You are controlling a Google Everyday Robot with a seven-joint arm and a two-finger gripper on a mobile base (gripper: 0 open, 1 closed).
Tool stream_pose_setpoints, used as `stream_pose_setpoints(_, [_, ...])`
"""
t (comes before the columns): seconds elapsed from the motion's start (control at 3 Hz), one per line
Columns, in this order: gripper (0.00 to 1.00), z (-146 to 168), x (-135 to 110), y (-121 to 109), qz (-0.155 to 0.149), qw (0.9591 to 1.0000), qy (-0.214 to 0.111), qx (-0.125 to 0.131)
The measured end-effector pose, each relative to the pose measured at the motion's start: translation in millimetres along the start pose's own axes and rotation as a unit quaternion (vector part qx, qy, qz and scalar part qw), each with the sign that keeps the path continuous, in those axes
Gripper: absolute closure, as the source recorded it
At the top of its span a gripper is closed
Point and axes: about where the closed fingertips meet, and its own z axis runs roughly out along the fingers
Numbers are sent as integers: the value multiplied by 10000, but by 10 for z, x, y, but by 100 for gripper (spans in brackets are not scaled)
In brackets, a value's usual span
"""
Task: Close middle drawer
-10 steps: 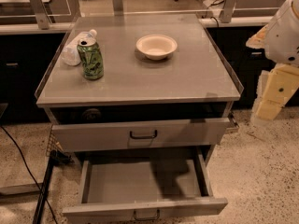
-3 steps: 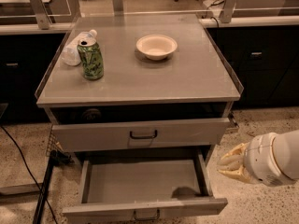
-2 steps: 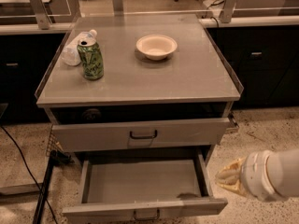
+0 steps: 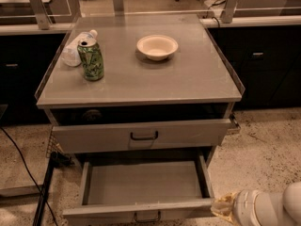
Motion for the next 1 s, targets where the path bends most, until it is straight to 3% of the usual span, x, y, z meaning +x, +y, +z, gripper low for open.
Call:
stream_pose_setpoints(0.33, [100, 576, 499, 213, 349, 9988, -19, -352])
stream_pose_setpoints(0.67, [100, 798, 597, 397, 549, 9965, -122, -620])
stream_pose_setpoints(1.0, [100, 800, 598, 398, 548, 9965, -122, -621])
